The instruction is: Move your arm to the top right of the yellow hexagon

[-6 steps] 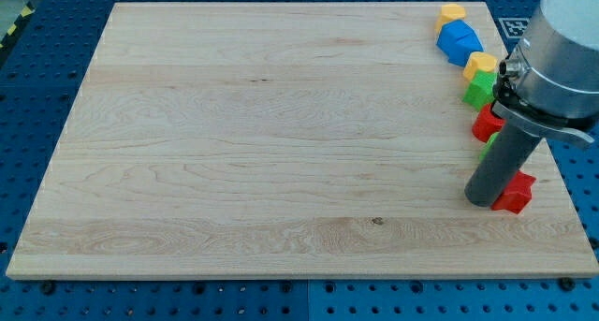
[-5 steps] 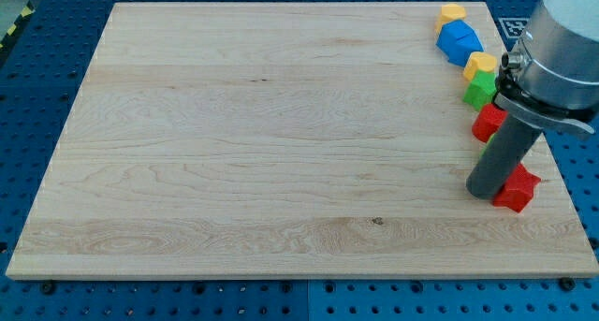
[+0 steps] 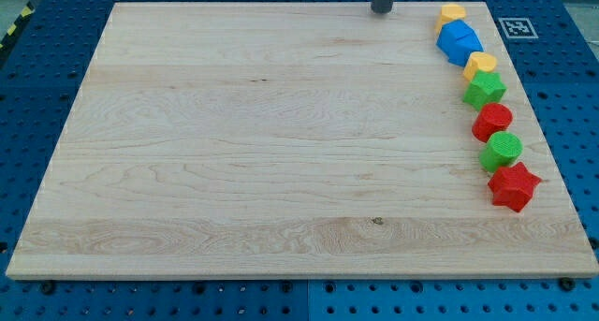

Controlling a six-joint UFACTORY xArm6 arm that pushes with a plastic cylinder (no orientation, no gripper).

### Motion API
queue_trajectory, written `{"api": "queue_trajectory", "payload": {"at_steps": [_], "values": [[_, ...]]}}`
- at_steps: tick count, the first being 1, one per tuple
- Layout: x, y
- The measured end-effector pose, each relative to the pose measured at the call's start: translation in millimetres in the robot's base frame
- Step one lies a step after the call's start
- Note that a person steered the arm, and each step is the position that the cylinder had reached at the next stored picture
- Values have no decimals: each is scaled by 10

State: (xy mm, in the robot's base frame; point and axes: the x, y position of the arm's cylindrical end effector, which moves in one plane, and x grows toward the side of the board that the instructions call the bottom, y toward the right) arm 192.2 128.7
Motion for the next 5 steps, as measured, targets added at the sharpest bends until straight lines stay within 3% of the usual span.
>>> {"api": "queue_trajectory", "payload": {"at_steps": [2,4,5], "values": [[-11,261],[34,1244],[281,1438]]}}
